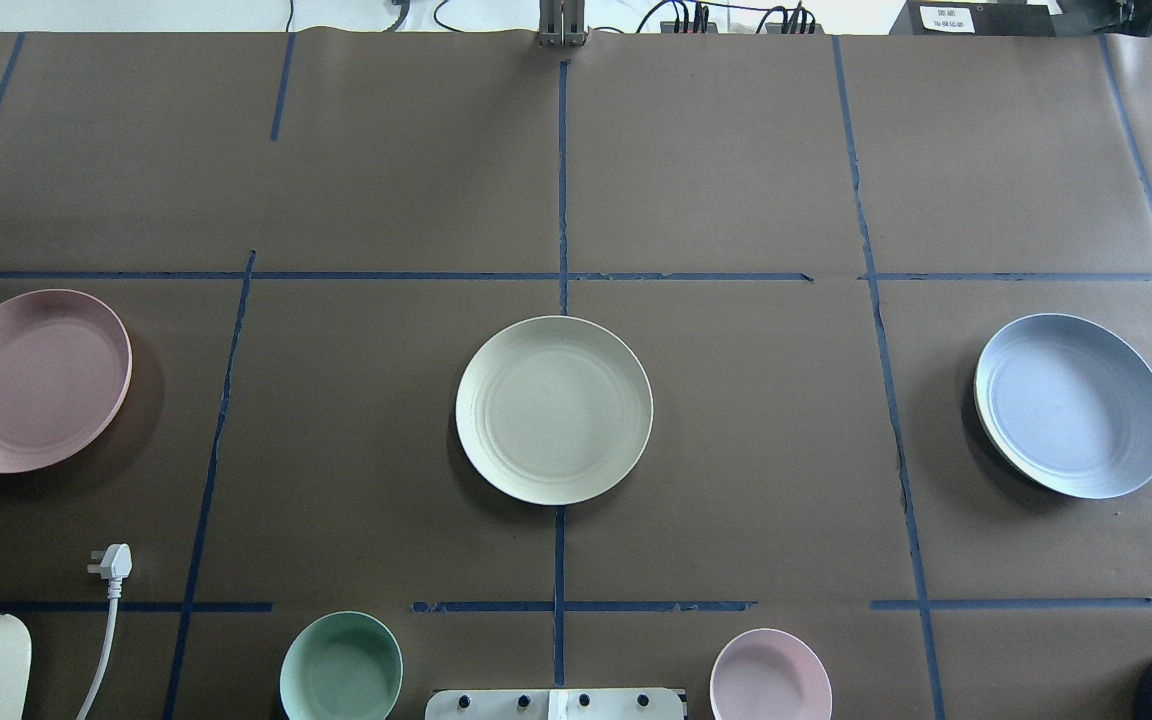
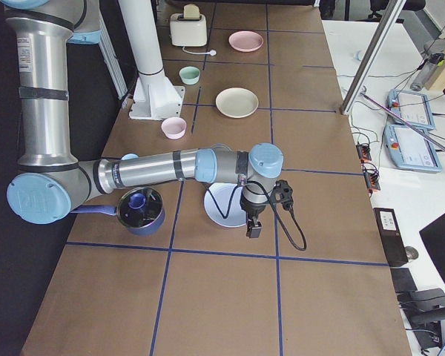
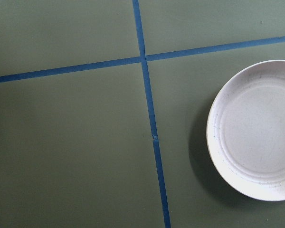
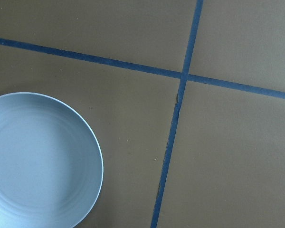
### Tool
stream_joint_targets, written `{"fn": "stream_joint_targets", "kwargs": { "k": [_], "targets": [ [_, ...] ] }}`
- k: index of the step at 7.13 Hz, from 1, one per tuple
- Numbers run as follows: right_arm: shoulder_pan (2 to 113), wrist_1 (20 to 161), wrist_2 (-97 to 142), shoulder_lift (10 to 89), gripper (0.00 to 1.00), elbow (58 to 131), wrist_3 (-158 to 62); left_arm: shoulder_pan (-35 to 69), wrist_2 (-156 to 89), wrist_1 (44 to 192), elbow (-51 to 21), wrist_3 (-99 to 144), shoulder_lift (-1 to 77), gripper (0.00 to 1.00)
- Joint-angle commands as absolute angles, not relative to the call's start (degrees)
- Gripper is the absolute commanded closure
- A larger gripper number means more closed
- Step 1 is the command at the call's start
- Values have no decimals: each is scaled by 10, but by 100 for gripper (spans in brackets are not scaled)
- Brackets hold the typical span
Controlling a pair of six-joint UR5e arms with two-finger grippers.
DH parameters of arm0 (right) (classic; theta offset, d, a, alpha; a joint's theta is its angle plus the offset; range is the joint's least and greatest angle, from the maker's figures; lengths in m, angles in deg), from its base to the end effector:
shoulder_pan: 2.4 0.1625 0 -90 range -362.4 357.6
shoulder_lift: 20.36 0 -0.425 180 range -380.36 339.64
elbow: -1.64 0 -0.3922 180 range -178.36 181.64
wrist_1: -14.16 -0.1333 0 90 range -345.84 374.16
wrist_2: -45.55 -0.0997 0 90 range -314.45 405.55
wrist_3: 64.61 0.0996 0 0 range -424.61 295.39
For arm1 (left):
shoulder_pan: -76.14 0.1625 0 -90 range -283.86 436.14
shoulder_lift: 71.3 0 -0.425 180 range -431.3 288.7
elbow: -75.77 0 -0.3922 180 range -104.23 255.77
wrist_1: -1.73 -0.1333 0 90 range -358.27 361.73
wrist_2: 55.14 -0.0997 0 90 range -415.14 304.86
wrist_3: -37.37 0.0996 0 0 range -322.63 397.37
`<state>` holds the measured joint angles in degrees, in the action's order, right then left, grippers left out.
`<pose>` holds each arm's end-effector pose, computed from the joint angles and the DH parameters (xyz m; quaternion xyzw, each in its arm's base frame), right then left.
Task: Stack three plates with pink and blue
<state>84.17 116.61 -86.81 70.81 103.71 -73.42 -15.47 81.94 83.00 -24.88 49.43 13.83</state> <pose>0.0377 -0.4772 0.5895 0.0044 -0.3615 -0.0945 0.9276 -0.0730 -0.4483 0.6193 0.0241 0.3992 0.0732 0.9136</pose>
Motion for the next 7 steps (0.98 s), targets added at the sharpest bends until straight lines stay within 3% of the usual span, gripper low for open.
{"fn": "stream_joint_targets", "kwargs": {
  "k": [1, 3, 5, 7],
  "targets": [
    [842, 1166, -869, 705, 0, 1032, -735, -154, 822, 831, -242, 493, 138, 0],
    [840, 1150, -872, 700, 0, 1028, -733, -153, 823, 859, -236, 499, 135, 0],
    [832, 1138, -876, 692, 0, 1008, -734, -44, 832, 933, -198, 371, 140, 0],
    [824, 1081, -878, 689, 0, 976, -734, 15, 831, 1149, -118, 172, 141, 0]
  ]
}}
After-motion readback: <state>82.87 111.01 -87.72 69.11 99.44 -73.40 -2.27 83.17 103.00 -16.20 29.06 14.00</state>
